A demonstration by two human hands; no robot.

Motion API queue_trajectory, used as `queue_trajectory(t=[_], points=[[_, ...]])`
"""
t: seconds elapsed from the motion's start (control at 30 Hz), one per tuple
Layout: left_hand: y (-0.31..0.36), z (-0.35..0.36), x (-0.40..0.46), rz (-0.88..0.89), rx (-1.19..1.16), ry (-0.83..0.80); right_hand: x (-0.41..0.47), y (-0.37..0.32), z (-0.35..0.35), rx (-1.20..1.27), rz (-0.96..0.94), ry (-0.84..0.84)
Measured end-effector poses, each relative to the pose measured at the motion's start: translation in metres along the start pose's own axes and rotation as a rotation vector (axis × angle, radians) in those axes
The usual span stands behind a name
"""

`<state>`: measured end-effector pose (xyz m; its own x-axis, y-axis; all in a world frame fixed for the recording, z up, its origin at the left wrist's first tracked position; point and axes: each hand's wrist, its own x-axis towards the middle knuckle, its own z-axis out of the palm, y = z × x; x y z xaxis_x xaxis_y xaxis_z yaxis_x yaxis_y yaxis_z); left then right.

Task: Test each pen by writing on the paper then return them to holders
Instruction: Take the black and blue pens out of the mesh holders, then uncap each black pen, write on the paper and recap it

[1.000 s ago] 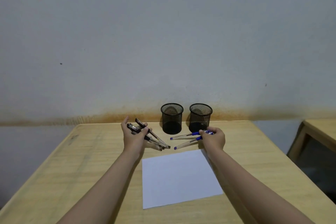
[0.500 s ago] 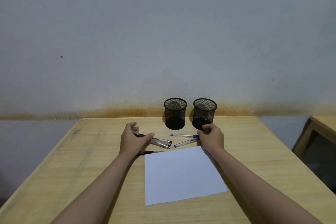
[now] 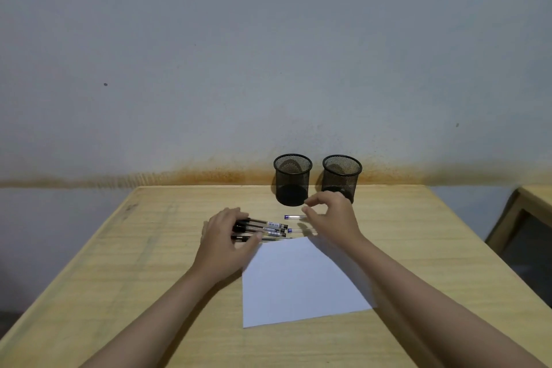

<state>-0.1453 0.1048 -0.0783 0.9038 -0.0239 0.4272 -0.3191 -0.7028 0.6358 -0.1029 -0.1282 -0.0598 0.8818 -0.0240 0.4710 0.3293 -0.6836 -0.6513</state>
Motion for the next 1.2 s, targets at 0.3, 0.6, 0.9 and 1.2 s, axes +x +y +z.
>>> queue_trajectory(t=[0.3, 0.6, 0.9, 1.2], points=[[-0.011, -0.006, -0.055, 0.089, 0.151, -0.336, -0.004, -0.042, 0.029, 0.028, -0.100, -0.489], [-0.016, -0.014, -0.058, 0.113, 0.158, -0.440, 0.000, -0.042, 0.034, -0.031, -0.119, -0.594], [-0.017, -0.013, -0.061, 0.130, 0.110, -0.396, -0.003, -0.037, 0.033, -0.004, -0.119, -0.605], [0.001, -0.025, -0.048, 0.159, -0.038, 0.172, 0.002, -0.042, 0.003, 0.392, 0.041, -0.433]])
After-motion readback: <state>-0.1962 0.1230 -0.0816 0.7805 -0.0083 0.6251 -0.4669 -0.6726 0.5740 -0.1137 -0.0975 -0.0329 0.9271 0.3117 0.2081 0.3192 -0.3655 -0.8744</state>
